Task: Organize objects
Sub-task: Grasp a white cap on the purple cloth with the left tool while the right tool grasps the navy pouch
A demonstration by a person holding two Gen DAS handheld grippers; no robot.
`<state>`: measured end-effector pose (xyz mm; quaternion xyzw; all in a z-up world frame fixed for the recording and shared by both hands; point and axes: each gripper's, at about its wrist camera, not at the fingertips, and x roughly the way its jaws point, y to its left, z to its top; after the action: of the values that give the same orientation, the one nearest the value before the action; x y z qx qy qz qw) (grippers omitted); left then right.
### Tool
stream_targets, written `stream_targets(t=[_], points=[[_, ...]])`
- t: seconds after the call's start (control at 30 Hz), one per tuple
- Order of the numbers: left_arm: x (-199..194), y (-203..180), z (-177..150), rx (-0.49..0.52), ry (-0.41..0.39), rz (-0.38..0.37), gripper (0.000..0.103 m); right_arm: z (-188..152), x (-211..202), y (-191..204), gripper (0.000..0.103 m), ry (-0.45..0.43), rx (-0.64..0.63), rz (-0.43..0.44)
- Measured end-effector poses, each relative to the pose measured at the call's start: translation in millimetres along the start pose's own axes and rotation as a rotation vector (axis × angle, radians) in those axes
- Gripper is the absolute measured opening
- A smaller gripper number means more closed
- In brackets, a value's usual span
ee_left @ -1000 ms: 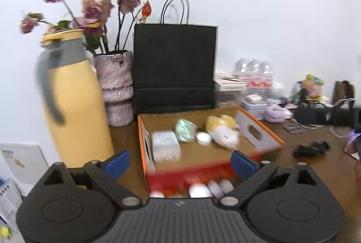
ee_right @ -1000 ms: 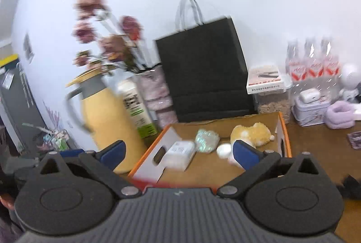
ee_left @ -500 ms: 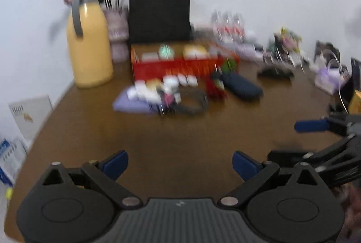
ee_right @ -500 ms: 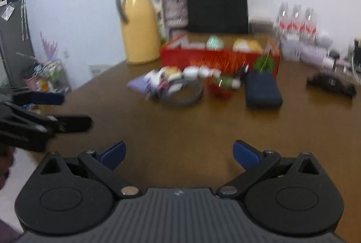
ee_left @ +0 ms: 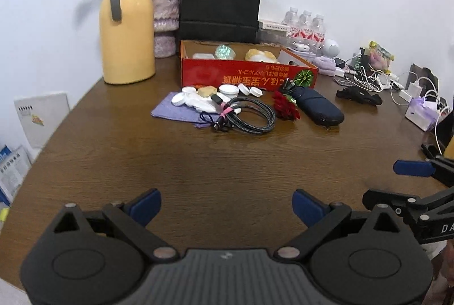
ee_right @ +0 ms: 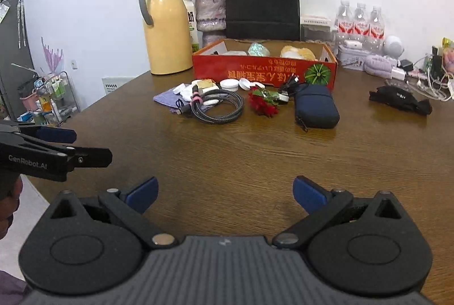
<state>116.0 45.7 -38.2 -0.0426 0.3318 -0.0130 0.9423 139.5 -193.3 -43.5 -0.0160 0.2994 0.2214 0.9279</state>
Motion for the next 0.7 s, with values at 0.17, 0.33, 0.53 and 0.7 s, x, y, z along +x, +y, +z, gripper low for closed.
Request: stream_targets(t=[0.17, 0.33, 0.53, 0.7], points=[[23, 18, 31, 0.009, -0.075, -0.040, 0.099, 24, 14, -11, 0.103, -0.038, -0.012, -0.009], [97, 60, 90, -0.028, -0.095, -0.017, 0.077, 64, 56, -36, 0.103, -0.097, -0.069, -0.119], [184, 88, 129, 0.034, -0.008, 0.004, 0.058, 104, 140, -80, 0.103, -0.030, -0.060, -0.213], [204, 113, 129, -0.063, 0.024, -0.098, 0.027, 114, 174, -98, 0.097, -0.006, -0.053, -0.230]])
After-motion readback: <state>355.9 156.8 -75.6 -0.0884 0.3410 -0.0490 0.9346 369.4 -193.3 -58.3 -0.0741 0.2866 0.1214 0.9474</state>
